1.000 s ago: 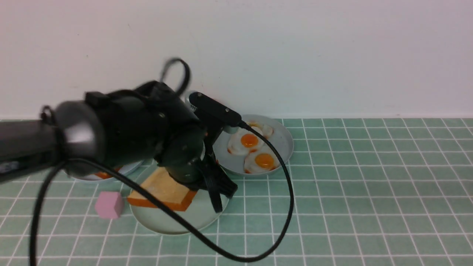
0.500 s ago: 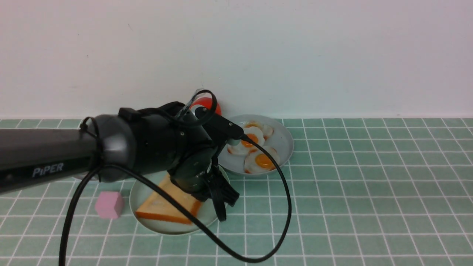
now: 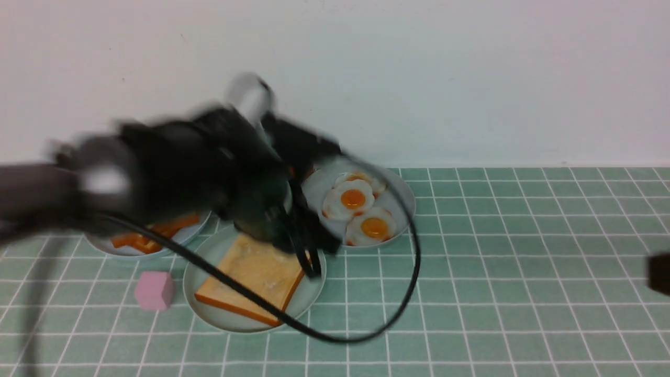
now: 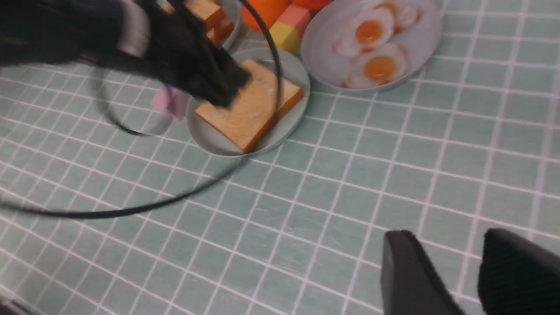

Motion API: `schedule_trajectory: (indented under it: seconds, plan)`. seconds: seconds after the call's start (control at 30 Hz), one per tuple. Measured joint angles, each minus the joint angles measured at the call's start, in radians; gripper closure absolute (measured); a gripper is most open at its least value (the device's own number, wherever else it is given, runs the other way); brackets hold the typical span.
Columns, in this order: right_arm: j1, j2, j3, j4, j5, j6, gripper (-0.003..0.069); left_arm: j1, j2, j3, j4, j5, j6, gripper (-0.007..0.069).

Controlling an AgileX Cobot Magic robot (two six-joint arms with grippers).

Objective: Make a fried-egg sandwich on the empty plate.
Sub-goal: Use the right arm to grab a fried egg

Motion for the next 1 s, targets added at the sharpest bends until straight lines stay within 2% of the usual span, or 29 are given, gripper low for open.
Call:
schedule_trajectory:
  seconds: [0.1, 0.13, 0.2, 0.27, 0.43, 0.57, 0.67, 0.8, 0.83, 1.0]
  plan:
    - [0.0, 0.172, -0.05, 0.067, -0.032, -0.102, 0.0496, 0.0, -0.206, 0.001, -0.018, 0.024, 0.014, 0.0618]
    - [0.0, 0.219, -0.074, 0.084, -0.041, -0.124, 0.0515, 0.0, -0.275, 0.014, -0.026, 0.021, 0.014, 0.0638]
    - [0.0, 0.306, -0.107, 0.112, -0.046, -0.152, 0.0541, 0.001, -0.345, 0.038, -0.04, 0.011, 0.012, 0.0638]
    - [0.009, 0.469, -0.19, 0.161, -0.052, -0.204, 0.0581, 0.002, -0.538, 0.151, -0.11, -0.035, 0.012, 0.0638]
    - [0.096, 0.749, -0.358, 0.173, -0.069, -0.228, 0.0587, 0.002, -0.814, 0.415, -0.208, -0.159, 0.011, 0.0638]
    - [0.143, 0.971, -0.5, 0.179, -0.066, -0.214, 0.0554, 0.002, -0.982, 0.592, -0.219, -0.27, 0.009, 0.0638]
    - [0.146, 1.182, -0.664, 0.179, -0.049, -0.175, 0.0493, 0.002, -1.093, 0.675, -0.165, -0.316, 0.009, 0.0638]
    - [0.14, 1.322, -0.799, 0.185, -0.044, -0.144, 0.0434, 0.002, -1.141, 0.685, -0.154, -0.316, -0.015, 0.0638]
    - [0.14, 1.393, -0.864, 0.188, -0.046, -0.11, 0.0399, 0.002, -1.149, 0.686, -0.152, -0.316, -0.035, 0.0638]
    - [0.14, 1.553, -1.044, 0.193, -0.049, -0.02, 0.0342, 0.002, -1.143, 0.688, -0.151, -0.316, -0.058, 0.0638]
